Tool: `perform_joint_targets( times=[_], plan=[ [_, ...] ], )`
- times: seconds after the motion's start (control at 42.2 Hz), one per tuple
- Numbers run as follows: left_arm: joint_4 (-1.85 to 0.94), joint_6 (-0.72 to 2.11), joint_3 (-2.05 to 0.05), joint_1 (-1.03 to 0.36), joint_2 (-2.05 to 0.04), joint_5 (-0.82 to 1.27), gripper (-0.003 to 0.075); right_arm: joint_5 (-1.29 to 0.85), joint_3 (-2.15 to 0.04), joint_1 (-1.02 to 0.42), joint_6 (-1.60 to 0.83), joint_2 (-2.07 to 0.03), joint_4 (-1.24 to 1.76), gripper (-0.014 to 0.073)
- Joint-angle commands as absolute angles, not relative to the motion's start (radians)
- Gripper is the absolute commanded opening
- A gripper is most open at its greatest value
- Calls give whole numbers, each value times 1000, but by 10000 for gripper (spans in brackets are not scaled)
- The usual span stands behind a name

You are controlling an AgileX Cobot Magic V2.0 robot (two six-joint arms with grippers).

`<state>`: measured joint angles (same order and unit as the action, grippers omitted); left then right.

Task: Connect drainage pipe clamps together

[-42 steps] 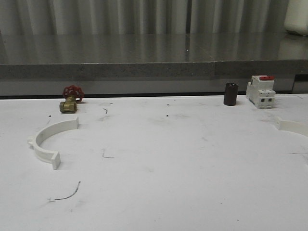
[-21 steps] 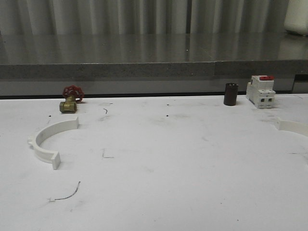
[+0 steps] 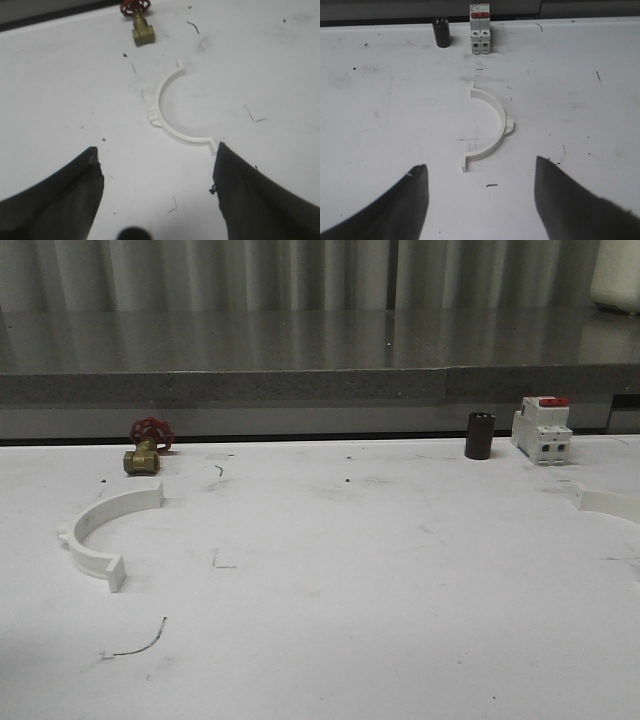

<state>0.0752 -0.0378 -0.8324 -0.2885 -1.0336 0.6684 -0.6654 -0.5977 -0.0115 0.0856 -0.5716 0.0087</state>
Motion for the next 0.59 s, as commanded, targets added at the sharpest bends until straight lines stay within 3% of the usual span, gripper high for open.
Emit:
perform_joint_targets(
  times=[0.0,0.569],
  plan=[
    [79,-38,-903,-312,-1123,618,458,-592,-622,-7,82,-580,0,490],
    [66,-155,-1216,-305,-1695,745,515,-592,-622,-7,82,-580,0,490]
  ],
)
